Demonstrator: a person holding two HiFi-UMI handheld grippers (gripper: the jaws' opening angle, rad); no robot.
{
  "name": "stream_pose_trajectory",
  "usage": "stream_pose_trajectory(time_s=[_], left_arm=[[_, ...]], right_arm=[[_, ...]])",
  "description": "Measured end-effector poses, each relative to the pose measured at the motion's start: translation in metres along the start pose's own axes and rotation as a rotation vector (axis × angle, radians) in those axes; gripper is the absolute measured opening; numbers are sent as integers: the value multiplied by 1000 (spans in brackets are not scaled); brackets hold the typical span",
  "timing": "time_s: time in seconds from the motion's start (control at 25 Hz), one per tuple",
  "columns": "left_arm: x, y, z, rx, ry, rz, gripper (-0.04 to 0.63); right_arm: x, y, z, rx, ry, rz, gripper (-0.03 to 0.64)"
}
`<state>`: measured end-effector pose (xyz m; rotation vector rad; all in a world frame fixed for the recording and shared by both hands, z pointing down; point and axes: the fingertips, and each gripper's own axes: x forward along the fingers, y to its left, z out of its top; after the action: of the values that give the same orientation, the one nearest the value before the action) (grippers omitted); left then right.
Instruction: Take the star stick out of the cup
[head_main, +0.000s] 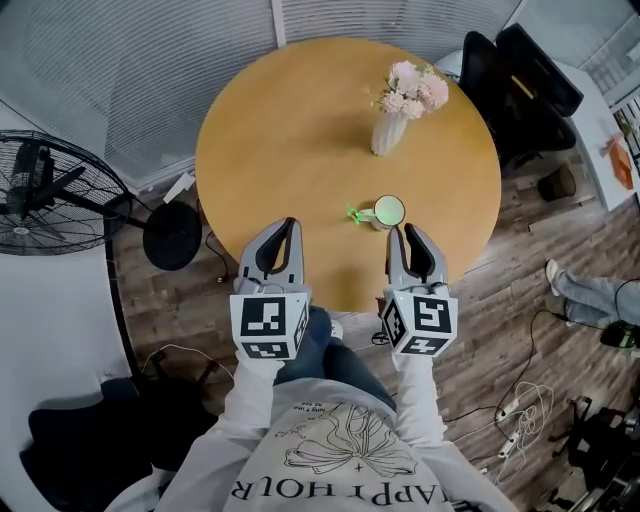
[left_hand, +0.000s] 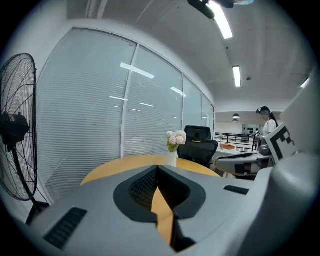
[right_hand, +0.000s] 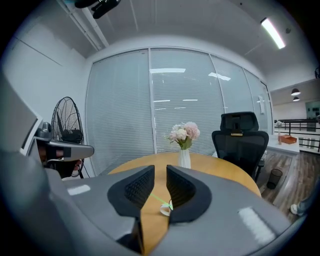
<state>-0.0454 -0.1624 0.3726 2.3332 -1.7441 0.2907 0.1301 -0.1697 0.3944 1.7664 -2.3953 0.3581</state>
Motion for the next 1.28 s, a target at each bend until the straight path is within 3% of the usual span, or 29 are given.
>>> stream_pose_trajectory(time_s=[0.72,1.28], left_arm=[[54,6,-30,-10,99,-62,6],[79,13,-60,-30,156,-67,6]], right_arm=[[42,-14,-41,-9,112,-38,89],[68,-10,-77,-80,202,1,109]])
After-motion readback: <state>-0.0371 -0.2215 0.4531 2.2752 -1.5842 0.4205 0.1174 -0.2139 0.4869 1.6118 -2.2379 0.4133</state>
